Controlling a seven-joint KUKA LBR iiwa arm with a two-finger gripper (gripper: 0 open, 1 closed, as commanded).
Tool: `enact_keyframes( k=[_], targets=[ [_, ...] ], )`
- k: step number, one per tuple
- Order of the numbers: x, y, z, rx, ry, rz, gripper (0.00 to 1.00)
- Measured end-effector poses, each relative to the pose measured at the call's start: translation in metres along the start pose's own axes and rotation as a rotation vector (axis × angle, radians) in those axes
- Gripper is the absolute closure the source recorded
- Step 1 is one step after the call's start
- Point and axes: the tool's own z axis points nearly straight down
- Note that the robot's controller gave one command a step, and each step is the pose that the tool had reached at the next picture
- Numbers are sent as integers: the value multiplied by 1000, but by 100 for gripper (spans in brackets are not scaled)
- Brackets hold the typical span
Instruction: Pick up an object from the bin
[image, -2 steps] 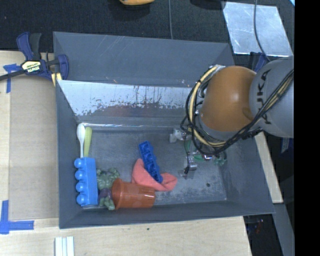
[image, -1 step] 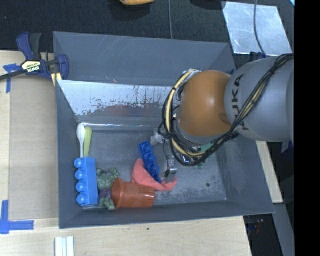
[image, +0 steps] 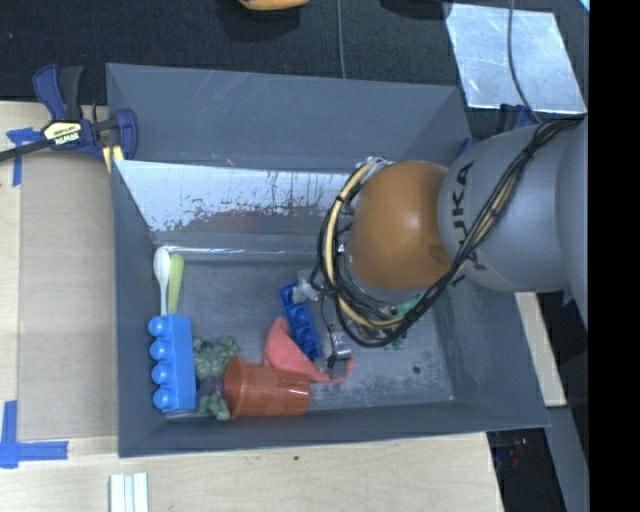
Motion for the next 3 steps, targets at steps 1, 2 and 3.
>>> enact_keyframes(
  k=[1, 2, 3],
  targets=[
    [-1, 13, -33, 0, 1, 146, 0],
    [-1, 8, -39, 1, 2, 162, 0],
    [13, 13, -6, -1, -5, 328, 0]
  ],
)
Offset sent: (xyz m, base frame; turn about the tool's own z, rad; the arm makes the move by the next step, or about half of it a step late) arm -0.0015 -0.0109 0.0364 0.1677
